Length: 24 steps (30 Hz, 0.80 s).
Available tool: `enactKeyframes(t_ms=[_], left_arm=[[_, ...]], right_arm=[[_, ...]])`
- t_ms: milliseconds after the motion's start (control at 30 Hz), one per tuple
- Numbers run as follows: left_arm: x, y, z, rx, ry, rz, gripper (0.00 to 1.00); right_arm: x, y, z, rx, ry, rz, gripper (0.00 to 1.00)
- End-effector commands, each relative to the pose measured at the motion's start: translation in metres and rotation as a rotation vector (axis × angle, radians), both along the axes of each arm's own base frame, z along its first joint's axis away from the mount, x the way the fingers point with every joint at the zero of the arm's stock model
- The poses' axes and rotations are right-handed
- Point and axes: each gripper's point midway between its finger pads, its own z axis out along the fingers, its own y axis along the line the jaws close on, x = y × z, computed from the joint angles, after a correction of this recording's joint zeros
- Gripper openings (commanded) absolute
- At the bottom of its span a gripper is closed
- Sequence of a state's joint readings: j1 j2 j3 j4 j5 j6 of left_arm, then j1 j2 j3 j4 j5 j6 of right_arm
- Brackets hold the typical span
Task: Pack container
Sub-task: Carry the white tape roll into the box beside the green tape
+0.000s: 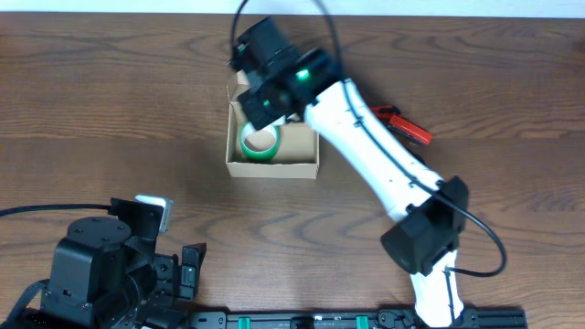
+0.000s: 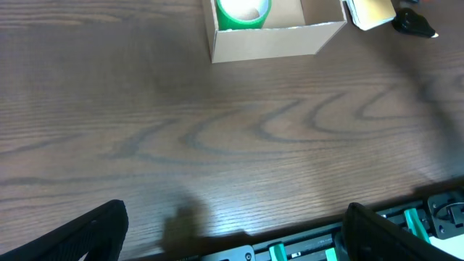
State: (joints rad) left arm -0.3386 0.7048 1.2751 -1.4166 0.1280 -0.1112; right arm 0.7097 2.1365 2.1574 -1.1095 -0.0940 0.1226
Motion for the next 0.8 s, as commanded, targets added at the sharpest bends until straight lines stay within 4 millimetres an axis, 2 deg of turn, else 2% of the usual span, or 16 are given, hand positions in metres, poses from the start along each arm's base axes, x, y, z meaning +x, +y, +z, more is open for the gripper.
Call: enactKeyframes(t_ms=[0,267,433,600,767], left_arm=[[-0.001,0.000,-0.001,-0.002,0.008,0.000,0.95],[-0.001,0.000,-0.001,-0.002,0.008,0.000,0.95],[-0.001,-0.001,-0.001,-0.003,0.008,0.000,0.95],[-0.001,-0.001,-0.001,-0.003,0.008,0.000,0.95],[-0.001,-0.001,-0.001,-0.003,0.008,0.000,0.95]], right_arm=[[-0.005,0.012,-0.027,-0.024,0.043,0.004,0.01],[-0.006,0.020,-0.070,-0.075,0.099,0.016,0.01],[-0.003,0.023,-0.090,-0.089,0.115,0.016,0.01],[-0.002,0.026,-0.104,-0.096,0.127,0.018,0.01],[0.001,0.028,-0.107,-0.092,0.122,0.018,0.02]])
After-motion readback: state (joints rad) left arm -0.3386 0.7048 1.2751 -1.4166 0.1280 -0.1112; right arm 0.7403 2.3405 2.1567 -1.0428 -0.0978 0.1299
